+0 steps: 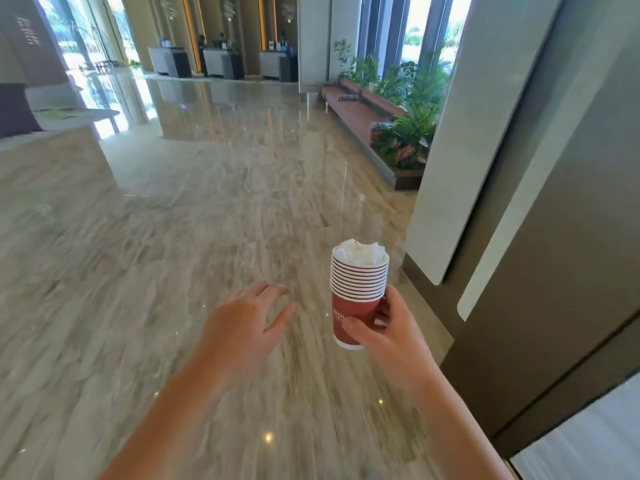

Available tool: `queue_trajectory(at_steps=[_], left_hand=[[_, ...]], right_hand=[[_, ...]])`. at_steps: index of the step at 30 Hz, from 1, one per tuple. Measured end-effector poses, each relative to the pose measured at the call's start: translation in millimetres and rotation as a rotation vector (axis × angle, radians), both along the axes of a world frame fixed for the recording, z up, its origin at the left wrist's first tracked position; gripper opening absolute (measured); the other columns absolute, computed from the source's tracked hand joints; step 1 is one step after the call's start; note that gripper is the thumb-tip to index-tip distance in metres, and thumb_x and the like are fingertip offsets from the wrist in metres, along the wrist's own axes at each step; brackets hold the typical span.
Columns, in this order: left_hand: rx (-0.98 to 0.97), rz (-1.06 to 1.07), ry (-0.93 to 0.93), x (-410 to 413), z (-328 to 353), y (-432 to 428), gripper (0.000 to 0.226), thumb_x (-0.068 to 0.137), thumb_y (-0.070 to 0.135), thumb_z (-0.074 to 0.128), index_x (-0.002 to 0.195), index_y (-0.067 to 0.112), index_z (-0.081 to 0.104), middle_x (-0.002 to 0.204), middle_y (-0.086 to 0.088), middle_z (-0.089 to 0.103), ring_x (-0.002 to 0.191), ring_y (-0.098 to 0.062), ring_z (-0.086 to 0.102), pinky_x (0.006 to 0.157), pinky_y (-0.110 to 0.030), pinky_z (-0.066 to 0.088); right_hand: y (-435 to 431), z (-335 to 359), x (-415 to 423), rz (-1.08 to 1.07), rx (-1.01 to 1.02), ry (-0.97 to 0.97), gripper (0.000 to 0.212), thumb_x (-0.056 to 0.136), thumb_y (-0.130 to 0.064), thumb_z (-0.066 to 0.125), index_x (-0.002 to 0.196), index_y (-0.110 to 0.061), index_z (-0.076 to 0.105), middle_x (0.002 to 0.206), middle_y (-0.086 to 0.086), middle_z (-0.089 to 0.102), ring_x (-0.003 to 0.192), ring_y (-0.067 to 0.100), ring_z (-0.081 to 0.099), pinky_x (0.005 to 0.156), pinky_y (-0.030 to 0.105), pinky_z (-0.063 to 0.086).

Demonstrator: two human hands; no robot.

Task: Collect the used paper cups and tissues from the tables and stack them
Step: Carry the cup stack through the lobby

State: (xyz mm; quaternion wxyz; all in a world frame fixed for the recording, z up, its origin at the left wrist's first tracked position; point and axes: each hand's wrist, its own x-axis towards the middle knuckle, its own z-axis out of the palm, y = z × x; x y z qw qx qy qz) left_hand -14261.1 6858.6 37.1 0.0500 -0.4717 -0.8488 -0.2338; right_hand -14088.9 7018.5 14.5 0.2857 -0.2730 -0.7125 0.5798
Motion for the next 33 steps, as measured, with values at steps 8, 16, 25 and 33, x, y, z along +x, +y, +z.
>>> queue_trajectory(at_steps=[8, 16, 25, 33], left_hand=[[0.001, -0.128, 0.026, -120.3, 14.6, 149.1, 0.047, 0.095, 0.061, 0.035, 0.124, 0.033, 0.061, 0.120, 0.019, 0.061, 0.103, -0.012, 0.063, 0.085, -0.031, 0.048], [-0.018, -0.140, 0.068, -245.9, -4.6, 314.9, 0.051, 0.094, 0.061, 0.035, 0.123, 0.030, 0.062, 0.120, 0.016, 0.064, 0.103, -0.010, 0.064, 0.087, -0.031, 0.049], [0.030, -0.089, 0.108, -390.6, 17.7, 473.0, 0.050, 0.093, 0.060, 0.035, 0.120, 0.030, 0.063, 0.120, 0.014, 0.065, 0.103, -0.011, 0.065, 0.088, -0.033, 0.049], [0.064, -0.101, 0.068, -541.2, -7.8, 607.3, 0.049, 0.093, 0.059, 0.035, 0.117, 0.027, 0.064, 0.116, 0.014, 0.066, 0.102, -0.009, 0.064, 0.084, -0.031, 0.049]], right_hand=[[131.8, 4.9, -101.0, -0.114, -0.006, 0.011, 0.049, 0.084, -0.010, 0.082, 0.112, -0.040, 0.057, 0.109, -0.018, 0.073, 0.101, -0.001, 0.070, 0.086, 0.024, 0.058], [298.3, -18.5, -223.1, -0.120, -0.049, 0.028, 0.048, 0.083, -0.007, 0.083, 0.116, -0.033, 0.059, 0.112, -0.011, 0.074, 0.100, 0.003, 0.072, 0.086, 0.028, 0.058], [468.9, 9.8, -384.4, -0.058, 0.021, 0.023, 0.044, 0.081, -0.006, 0.084, 0.114, -0.024, 0.061, 0.106, -0.008, 0.075, 0.096, 0.004, 0.073, 0.079, 0.024, 0.060], [608.7, -3.4, -527.8, -0.062, 0.035, -0.017, 0.044, 0.082, -0.007, 0.082, 0.114, -0.029, 0.059, 0.109, -0.008, 0.074, 0.096, 0.001, 0.073, 0.077, 0.023, 0.059]])
